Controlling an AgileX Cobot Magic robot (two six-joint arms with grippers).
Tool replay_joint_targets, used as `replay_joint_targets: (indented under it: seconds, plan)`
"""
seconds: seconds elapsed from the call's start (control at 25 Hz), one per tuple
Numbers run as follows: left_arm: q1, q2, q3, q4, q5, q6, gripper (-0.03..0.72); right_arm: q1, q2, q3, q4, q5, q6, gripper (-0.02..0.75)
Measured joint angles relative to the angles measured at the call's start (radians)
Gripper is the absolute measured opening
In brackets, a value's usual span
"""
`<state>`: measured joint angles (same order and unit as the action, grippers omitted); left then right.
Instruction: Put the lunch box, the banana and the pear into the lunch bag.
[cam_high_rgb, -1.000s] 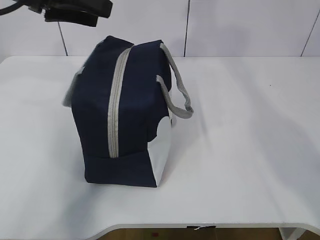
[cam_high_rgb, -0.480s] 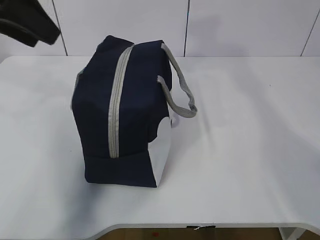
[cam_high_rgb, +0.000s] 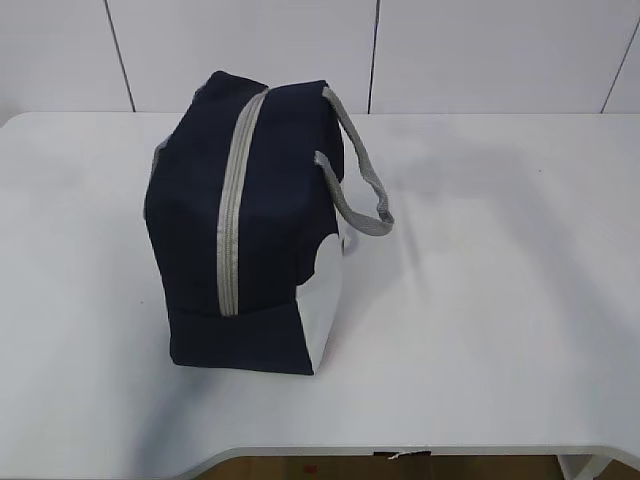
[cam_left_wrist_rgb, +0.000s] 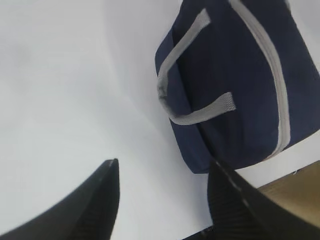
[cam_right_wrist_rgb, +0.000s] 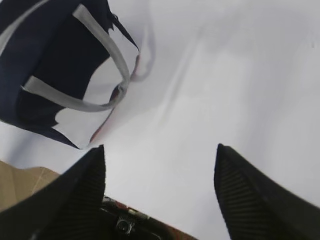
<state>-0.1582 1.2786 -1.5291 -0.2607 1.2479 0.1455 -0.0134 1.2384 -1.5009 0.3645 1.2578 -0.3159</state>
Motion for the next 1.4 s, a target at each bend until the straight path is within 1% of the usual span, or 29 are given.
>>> replay_joint_targets:
  seconds: [0.12,0.2,0.44,0.68,0.88,0.96,1.2,1.4]
  plan:
    - [0.0,-0.078,0.04,0.002,0.002,-0.012,0.426,0.0,-0.059,0.097,-0.037,0.0,0.047,0.538]
    - [0.0,-0.138,0.091,0.008,0.002,-0.013,0.426,0.0,-0.1,0.158,-0.06,0.0,0.074,0.538]
    - [0.0,-0.327,0.297,0.077,0.005,-0.03,0.425,0.0,-0.254,0.32,-0.115,0.0,0.135,0.538]
    - [0.0,-0.536,0.492,0.099,0.007,-0.044,0.425,0.0,-0.43,0.441,-0.179,0.0,0.198,0.538]
    - [0.0,-0.684,0.639,0.17,0.009,-0.082,0.425,0.0,-0.558,0.541,-0.266,0.002,0.248,0.538]
    - [0.0,-0.738,0.697,0.191,0.003,-0.086,0.425,0.0,-0.602,0.595,-0.28,0.002,0.253,0.538]
    - [0.0,-0.842,0.868,0.209,-0.038,-0.088,0.425,0.0,-0.707,0.778,-0.303,0.002,0.256,0.538]
    - [0.0,-0.887,0.967,0.209,-0.083,-0.088,0.425,0.0,-0.796,0.943,-0.337,-0.029,0.256,0.538]
